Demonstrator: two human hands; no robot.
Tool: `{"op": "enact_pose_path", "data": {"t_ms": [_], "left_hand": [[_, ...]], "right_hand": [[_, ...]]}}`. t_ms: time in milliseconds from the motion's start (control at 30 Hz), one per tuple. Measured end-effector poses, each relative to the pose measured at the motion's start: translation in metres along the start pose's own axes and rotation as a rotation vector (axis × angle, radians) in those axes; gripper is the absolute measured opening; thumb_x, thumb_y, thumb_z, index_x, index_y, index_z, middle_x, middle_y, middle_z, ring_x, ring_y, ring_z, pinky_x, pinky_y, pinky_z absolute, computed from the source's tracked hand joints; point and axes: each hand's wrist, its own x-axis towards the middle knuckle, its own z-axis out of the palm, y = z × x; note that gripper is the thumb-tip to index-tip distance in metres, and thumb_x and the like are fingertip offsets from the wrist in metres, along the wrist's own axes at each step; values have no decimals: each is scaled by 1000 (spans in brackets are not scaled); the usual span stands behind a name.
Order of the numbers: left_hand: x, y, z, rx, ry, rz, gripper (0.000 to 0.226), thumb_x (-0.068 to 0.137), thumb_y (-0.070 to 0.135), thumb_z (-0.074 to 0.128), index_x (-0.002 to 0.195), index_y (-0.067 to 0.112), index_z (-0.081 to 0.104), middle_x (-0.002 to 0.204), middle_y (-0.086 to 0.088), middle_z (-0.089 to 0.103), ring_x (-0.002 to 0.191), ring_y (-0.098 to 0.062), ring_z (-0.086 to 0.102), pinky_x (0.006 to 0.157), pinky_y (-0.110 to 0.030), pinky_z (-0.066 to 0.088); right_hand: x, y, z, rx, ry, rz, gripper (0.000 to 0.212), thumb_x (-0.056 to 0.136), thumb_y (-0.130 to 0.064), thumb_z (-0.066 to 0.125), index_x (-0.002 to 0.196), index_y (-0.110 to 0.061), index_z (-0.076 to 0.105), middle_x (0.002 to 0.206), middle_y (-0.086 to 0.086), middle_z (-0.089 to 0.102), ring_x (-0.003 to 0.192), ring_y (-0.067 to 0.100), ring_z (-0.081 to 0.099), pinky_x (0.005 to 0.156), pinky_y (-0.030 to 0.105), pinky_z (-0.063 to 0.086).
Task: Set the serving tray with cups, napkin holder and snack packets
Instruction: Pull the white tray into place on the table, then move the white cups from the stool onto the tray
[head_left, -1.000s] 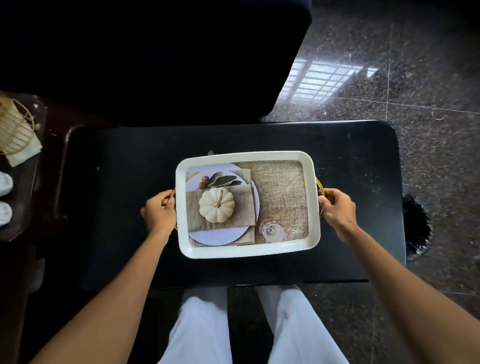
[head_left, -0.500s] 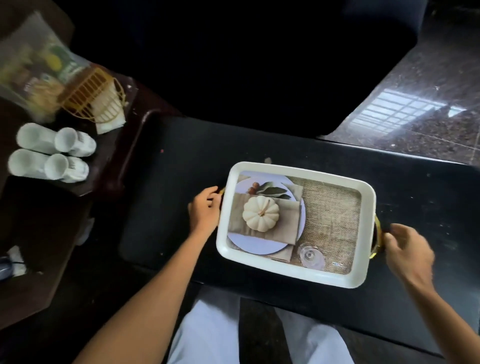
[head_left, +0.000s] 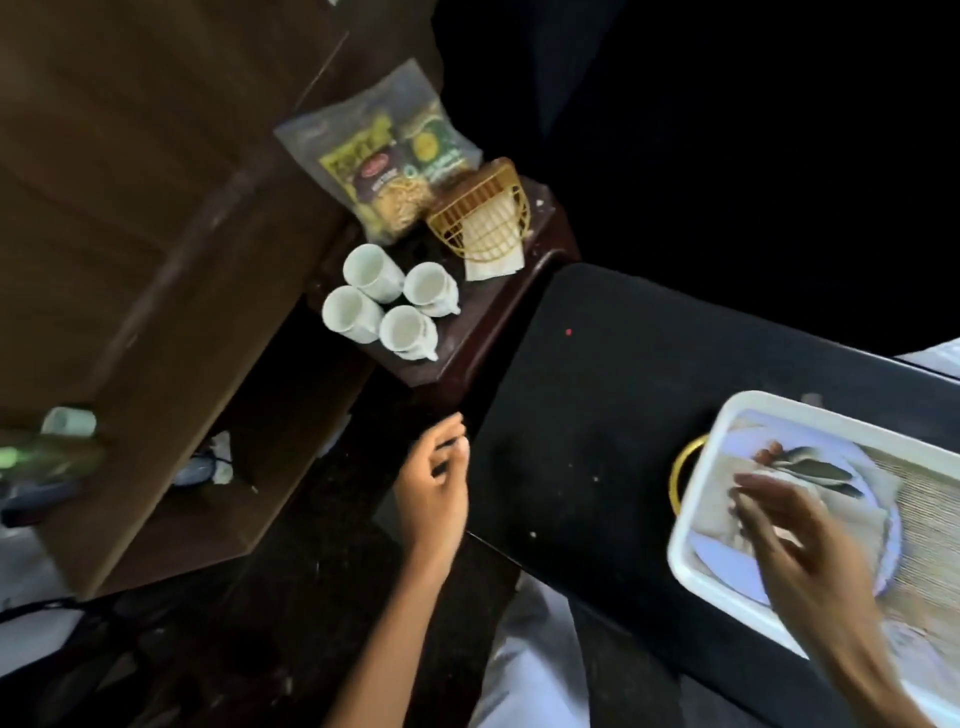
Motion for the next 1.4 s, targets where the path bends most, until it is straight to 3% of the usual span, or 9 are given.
{"op": "enact_pose_path", "data": {"t_ms": [100,267,367,567,767,867,1033,1267,1400], "left_hand": [[49,-2,-39,-33,70,14,29,102,14,57,129,20,64,120,-4,71,110,-23,70,94,-50,59],[118,-6,-62,-110,77,17,31,104,19,55,134,18,61,128,-6,68,117,-19,68,95,-44,60],[141,-10,-61,-149,56,19,35,104,19,53,139,16,57,130,-6,67,117,-17,68,94,-40,60],[151,-11,-53,-188,-21,2,28,105,23,52,132,22,61,127,5,68,120,-15,66,101,-47,56],[155,-12,-52,-232,-22,-26,34,106,23,51,139,14,57,121,7,68,116,-12,69,97,-39,59],[156,-12,-53,-249,-38,-26,34,106,23,51,138,15,58,119,12,67,114,-9,69,94,-34,60],[156,-13,-55,-232,-49,-14,34,106,23,51,138,15,57,121,7,68,116,-12,68,95,-36,59],[134,-10,-41,-205,-71,-8,33,106,20,51,136,11,59,132,-4,68,119,-14,67,98,-38,58],[104,-5,-16,-218,-153,-29,26,105,16,51,125,11,68,119,-2,74,111,-9,71,95,-35,59]], "right_hand": [[10,-44,78,39,-85,-73,13,94,-13,64,106,-12,70,95,0,74,83,9,70,71,9,52],[33,-99,190,71,-175,-151,12,94,-12,66,105,-14,70,97,-4,74,88,8,71,77,15,55],[49,-117,243,17,-236,-201,15,95,-12,65,109,-12,70,100,-4,72,89,5,69,75,11,54],[70,-129,302,-92,-144,-196,27,91,-22,71,116,-16,62,113,-4,63,96,8,63,79,24,58],[78,-130,324,-114,-134,-192,20,91,-20,70,109,-13,65,109,0,66,92,11,67,79,30,60],[82,-130,327,-81,-108,-189,9,92,-19,69,100,-14,67,97,-1,71,85,8,69,75,22,59],[82,-126,321,-44,-119,-203,5,92,-18,71,95,-15,69,88,-10,72,82,0,69,72,10,55],[54,-102,272,1,-102,-207,4,89,-12,73,93,-13,71,87,-15,73,83,-7,69,72,4,50],[29,-74,220,-28,-81,-189,10,88,-13,74,96,-17,72,91,-17,74,86,-10,69,73,4,50]]}}
